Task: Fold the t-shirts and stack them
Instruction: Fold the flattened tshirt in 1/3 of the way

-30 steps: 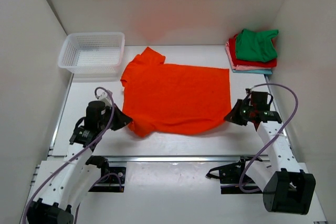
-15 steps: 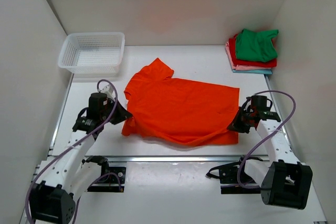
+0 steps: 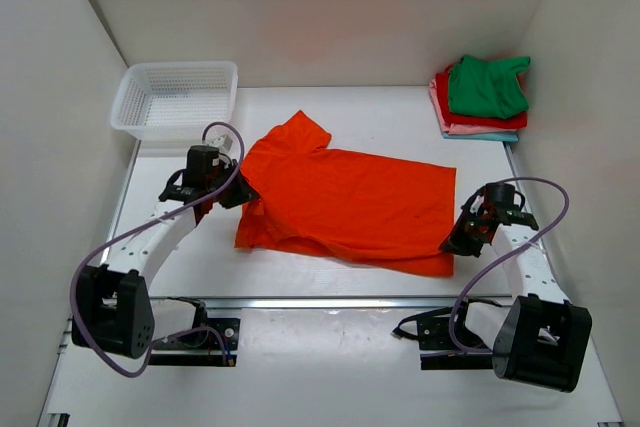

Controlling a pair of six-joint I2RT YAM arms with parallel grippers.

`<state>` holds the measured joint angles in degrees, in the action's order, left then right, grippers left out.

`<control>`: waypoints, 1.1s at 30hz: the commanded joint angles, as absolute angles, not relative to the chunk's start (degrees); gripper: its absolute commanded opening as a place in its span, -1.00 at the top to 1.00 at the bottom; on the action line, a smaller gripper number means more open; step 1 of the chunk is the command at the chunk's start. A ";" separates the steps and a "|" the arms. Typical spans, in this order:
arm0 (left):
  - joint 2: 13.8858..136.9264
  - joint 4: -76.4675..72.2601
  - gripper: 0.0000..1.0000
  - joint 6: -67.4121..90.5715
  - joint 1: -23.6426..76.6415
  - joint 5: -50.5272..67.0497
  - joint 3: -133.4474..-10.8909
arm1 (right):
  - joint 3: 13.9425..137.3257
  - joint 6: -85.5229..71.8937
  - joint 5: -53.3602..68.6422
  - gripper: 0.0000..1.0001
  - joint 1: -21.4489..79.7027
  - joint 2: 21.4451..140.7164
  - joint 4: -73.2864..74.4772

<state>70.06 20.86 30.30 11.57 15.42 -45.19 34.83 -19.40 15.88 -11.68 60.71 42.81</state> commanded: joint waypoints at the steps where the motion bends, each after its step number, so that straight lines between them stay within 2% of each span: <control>1: 70.84 18.02 1.00 28.48 11.43 14.07 -48.16 | 35.86 -19.95 16.34 1.00 -14.23 60.04 40.61; 16: 83.04 17.74 1.00 25.14 10.82 14.24 -56.06 | 32.52 -23.55 17.32 1.00 -16.61 60.82 36.30; 17: 83.40 17.93 0.94 25.05 10.72 13.98 -57.38 | 32.43 -23.47 17.14 0.84 -16.61 60.73 36.56; 18: 84.71 18.36 0.64 24.79 10.20 14.15 -57.91 | 32.69 -23.73 16.88 0.75 -17.31 60.73 36.04; 19: 85.42 17.93 0.55 24.96 9.85 14.32 -58.79 | 33.22 -24.25 16.27 0.65 -17.49 60.91 35.60; 21: 86.04 17.32 0.53 25.66 8.44 14.85 -60.20 | 34.27 -24.26 13.72 0.47 -17.67 59.33 35.34; 22: 86.22 17.23 0.42 26.01 8.00 14.85 -61.08 | 35.15 -24.78 12.06 0.47 -17.14 59.07 34.90; 25: 87.62 18.54 0.29 25.32 8.08 12.93 -64.41 | 37.17 -24.87 10.38 0.38 -15.30 59.23 33.84; 30: 95.61 25.12 0.30 21.80 11.59 11.08 -74.07 | 39.55 -24.08 13.96 0.36 -11.43 66.25 27.71; 33: 100.80 24.88 0.34 21.62 13.53 10.63 -74.71 | 42.79 -24.26 14.32 0.36 -7.83 73.80 24.71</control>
